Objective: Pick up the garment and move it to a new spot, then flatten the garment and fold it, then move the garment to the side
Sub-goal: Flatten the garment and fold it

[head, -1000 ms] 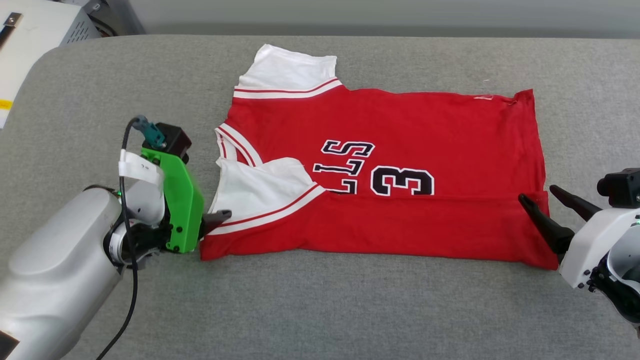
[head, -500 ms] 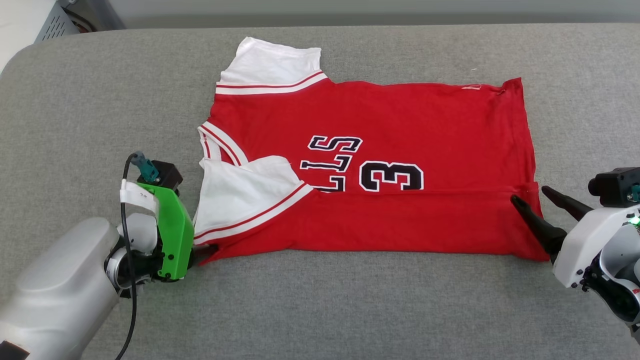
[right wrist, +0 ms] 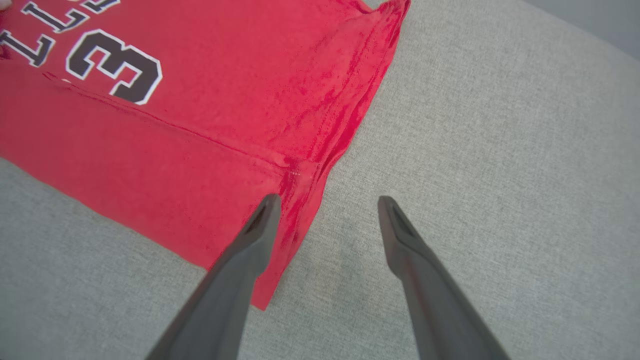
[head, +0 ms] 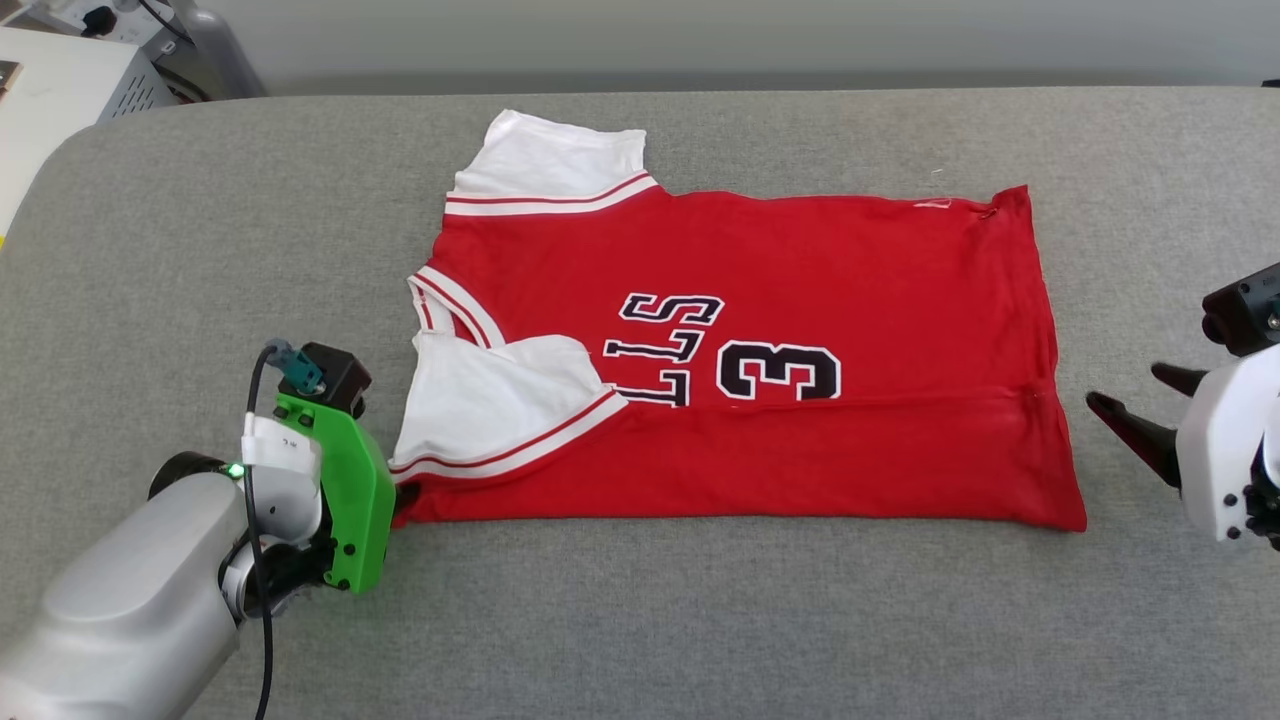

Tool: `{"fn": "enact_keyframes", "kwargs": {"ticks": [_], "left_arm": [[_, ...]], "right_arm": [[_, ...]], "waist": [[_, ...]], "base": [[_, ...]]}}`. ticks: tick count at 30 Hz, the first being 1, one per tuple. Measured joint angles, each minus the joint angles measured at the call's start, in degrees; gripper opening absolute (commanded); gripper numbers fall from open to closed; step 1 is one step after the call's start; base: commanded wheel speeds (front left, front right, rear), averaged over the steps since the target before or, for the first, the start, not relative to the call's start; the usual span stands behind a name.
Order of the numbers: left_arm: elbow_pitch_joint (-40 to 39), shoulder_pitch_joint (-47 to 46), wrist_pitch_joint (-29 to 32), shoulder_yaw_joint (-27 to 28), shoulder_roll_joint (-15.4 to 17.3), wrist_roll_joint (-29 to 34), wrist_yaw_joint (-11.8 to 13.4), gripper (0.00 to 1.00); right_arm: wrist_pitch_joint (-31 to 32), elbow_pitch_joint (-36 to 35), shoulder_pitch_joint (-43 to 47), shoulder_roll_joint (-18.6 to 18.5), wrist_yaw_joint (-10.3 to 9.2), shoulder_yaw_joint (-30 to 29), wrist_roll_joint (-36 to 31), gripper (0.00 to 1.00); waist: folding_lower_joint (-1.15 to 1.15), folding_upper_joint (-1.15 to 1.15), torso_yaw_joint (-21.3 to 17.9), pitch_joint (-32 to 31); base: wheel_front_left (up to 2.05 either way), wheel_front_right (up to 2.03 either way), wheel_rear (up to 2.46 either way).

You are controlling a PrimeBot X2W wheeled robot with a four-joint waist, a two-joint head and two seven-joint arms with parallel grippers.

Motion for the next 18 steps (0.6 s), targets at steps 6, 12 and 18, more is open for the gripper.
{"fn": "enact_keyframes", "kwargs": {"ticks": [6,12,18], "left_arm": [[-3.00,0.80,-1.22,-0.13,1.08,0.69,0.21,0.00],[-5.49,0.77,-1.69,-0.20,1.48,1.91,1.24,0.00],[-6.49,0.79,-1.87,-0.32,1.46,2.58,2.22,0.00]], "right_arm": [[11.17,0.98,-0.19,-0.67,0.00,-0.04,3.05,1.00],[13.27,4.42,-0.19,3.13,0.00,0.03,1.38,1.00],[11.92,9.92,0.30,7.60,-0.02,1.34,-1.32,1.00]], "waist": [[0.00,0.00,0.40,0.11],[0.00,0.00,0.95,1.65],[0.00,0.00,1.72,2.99]], "base": [[0.00,0.00,0.00],[0.00,0.00,0.00],[0.00,0.00,0.00]]}}
